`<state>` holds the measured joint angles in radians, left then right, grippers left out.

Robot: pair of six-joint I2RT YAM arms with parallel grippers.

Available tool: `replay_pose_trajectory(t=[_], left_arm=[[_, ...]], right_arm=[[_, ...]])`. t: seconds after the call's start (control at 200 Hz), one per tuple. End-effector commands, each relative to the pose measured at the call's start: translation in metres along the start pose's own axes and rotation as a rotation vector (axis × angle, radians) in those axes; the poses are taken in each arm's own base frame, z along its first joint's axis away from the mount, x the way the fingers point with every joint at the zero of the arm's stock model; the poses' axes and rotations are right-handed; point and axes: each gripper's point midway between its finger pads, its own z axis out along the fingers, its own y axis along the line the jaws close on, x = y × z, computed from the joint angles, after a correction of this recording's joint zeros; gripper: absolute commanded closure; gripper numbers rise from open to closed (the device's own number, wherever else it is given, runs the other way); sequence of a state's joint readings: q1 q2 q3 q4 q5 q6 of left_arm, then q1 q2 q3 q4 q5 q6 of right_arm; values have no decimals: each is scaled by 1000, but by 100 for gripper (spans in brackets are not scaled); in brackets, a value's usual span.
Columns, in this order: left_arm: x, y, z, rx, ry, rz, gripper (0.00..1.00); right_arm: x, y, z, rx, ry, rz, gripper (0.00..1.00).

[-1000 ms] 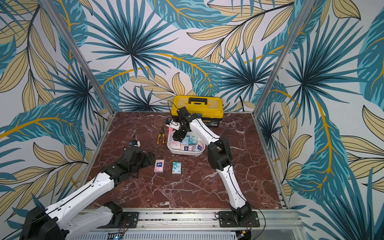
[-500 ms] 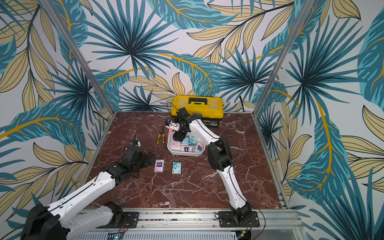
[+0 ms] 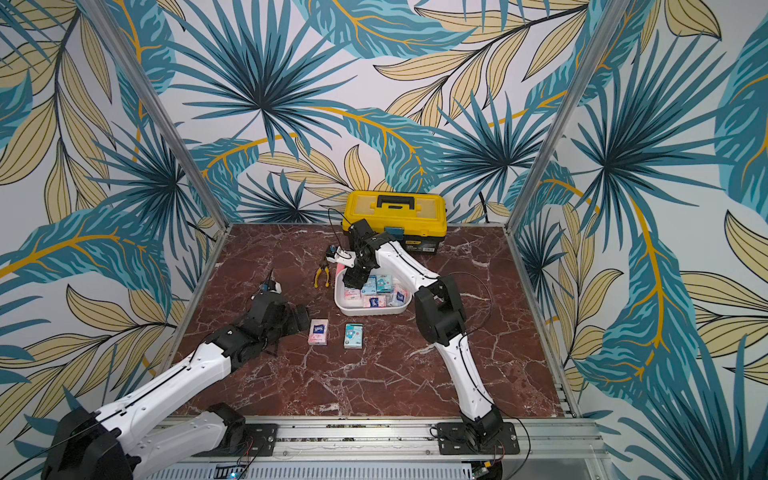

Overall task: Take the pocket tissues out of the storage box
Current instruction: Adjust the storage box at the center of the board.

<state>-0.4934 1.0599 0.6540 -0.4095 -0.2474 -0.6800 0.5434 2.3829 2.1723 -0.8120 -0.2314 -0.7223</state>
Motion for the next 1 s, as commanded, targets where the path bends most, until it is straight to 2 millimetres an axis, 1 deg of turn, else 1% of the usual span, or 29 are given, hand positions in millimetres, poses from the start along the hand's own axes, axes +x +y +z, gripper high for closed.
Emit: replay_pose_trajectory(t=[0.0, 0.12, 0.245, 0.39, 0.496, 0.586, 0.831, 0.996], left_arm=[[5, 9, 3, -30, 7, -3, 0], [6, 9, 3, -33, 9, -3, 0], [6, 10, 2, -37, 8, -5, 0], [5, 11, 3, -42, 3, -6, 0], [4, 11, 3, -41, 0, -8, 0], [4, 11, 3, -41, -1, -7, 0], [6, 12, 4, -45, 2, -5, 0], [5, 12, 5, -45, -3, -6, 0]], right_arm=[[-5, 15, -12, -48, -18, 4, 14], [-3, 17, -13, -54, -17, -4, 17], [-8, 18, -19, -47, -50, -10, 19], [-17, 17, -28, -30, -97, -16, 16], [-20, 19, -31, -39, -111, -17, 15], [-18, 23, -33, -51, -113, -26, 15], [-4, 31, -22, -74, -74, -29, 19], [6, 33, -11, -80, -42, -28, 21]])
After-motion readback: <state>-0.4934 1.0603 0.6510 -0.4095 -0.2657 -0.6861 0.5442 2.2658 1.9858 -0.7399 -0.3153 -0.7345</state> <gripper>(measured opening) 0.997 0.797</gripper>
